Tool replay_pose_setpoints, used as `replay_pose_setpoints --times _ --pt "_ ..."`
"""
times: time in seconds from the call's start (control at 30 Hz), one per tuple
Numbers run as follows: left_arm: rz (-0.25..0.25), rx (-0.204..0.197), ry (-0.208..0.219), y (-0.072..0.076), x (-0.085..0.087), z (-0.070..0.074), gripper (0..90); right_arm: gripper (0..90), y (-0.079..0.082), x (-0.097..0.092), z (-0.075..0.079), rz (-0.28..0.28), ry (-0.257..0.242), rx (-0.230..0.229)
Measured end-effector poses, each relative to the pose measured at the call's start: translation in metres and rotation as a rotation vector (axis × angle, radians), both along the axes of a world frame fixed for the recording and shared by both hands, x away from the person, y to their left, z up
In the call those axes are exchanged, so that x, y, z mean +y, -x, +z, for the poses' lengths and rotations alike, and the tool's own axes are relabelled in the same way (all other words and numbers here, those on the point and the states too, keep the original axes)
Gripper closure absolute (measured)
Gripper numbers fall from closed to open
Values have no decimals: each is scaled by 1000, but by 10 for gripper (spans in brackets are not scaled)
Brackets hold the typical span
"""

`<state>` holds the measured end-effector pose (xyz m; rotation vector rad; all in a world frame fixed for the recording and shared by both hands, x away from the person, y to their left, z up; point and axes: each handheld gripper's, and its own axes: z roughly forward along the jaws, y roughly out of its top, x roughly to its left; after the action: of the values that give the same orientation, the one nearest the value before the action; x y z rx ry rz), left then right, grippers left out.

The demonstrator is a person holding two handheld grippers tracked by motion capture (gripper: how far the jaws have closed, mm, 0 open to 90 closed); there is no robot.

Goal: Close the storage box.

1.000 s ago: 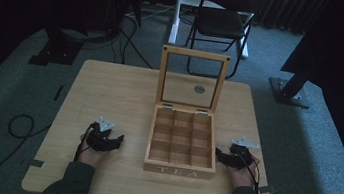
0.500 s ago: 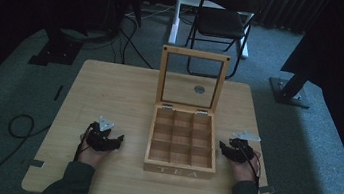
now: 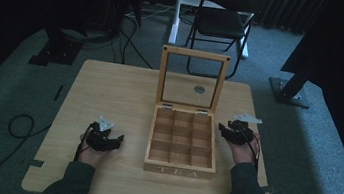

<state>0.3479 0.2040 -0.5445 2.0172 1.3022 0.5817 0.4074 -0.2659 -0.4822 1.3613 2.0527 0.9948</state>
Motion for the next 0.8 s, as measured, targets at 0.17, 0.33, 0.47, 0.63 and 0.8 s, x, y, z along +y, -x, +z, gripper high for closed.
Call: replay_pose_setpoints --times 0.17,0.33,0.47,0.63,0.8 --pt "3 1 -1 1 0 0 330 542 -12 7 17 32 -24 -30" --pt "0 1 0 1 0 0 330 522 -26 13 28 59 -26 -47" --pt "-2 1 1 2 0 0 330 494 -34 17 34 66 -59 -64" --pt "-2 1 1 2 0 0 330 462 -43 24 42 80 -67 -78" --pt "-2 1 1 2 0 0 330 445 -54 27 47 72 -81 -82"
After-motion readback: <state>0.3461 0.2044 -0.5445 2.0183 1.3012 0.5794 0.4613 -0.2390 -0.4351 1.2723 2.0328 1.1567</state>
